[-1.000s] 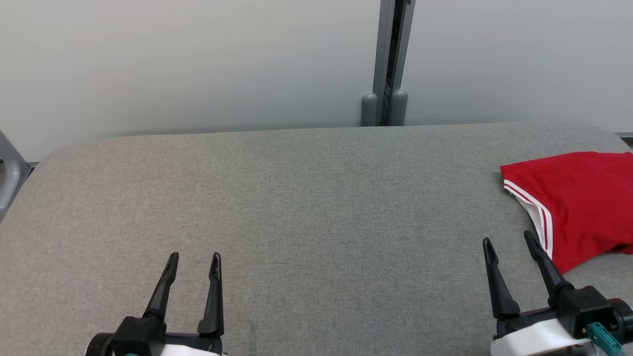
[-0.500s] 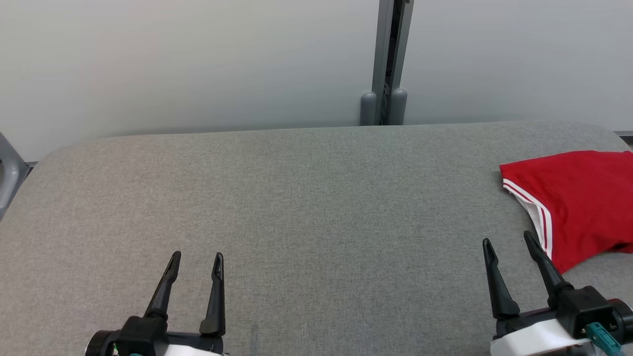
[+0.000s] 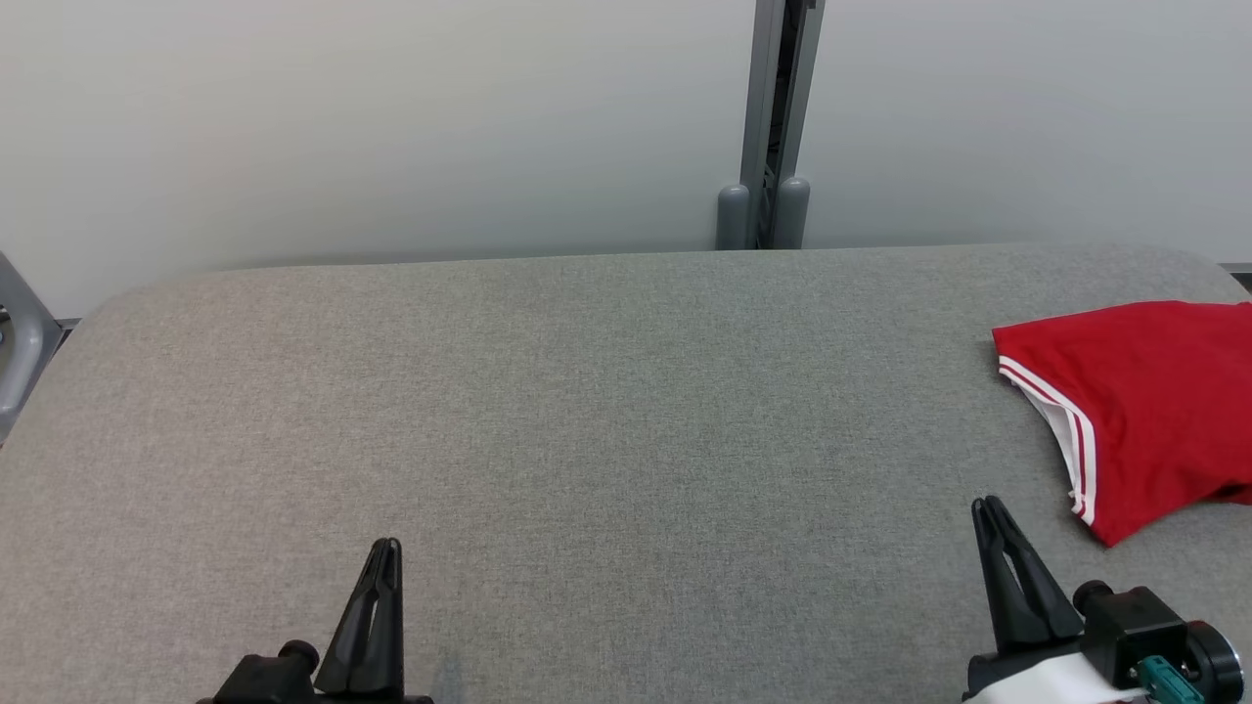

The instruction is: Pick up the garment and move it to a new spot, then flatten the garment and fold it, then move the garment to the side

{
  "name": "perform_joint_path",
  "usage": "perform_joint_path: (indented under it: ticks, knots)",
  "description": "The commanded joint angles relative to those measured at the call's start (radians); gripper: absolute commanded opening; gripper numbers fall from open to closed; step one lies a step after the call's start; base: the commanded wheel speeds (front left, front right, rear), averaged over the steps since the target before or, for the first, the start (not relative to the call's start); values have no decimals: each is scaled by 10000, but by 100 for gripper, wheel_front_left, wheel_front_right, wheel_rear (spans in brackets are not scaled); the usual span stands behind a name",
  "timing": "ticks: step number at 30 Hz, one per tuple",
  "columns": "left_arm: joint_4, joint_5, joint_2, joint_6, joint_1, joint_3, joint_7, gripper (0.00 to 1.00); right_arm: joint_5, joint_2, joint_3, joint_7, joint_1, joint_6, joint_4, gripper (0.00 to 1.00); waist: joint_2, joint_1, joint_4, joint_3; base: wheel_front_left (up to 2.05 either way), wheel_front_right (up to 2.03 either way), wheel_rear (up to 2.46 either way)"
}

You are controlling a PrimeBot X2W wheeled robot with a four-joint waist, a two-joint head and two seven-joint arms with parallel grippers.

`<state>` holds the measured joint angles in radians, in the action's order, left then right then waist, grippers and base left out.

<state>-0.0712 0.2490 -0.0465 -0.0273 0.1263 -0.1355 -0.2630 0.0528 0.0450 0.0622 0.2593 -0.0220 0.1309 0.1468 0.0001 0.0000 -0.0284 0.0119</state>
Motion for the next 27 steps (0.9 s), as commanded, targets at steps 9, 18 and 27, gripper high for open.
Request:
perform_joint_path:
  ticks: [9, 18, 27]
  knots:
    - [-296, 1788, -42, 155, -414, 45, 295, 0, 2016, 80, -329, -522, 192, 0, 199, 0, -1, 0, 22, -12, 0, 0, 0]
    - [-673, 3191, -69, 339, -837, 91, 540, 0, 3591, 151, -602, -936, 383, 0, 353, 0, -1, 0, 40, -21, 0, 0, 0]
    - [-1042, 4617, -92, 516, -1262, 148, 797, 0, 5192, 212, -889, -1365, 572, 0, 503, 0, -1, 0, 60, -31, 0, 0, 0]
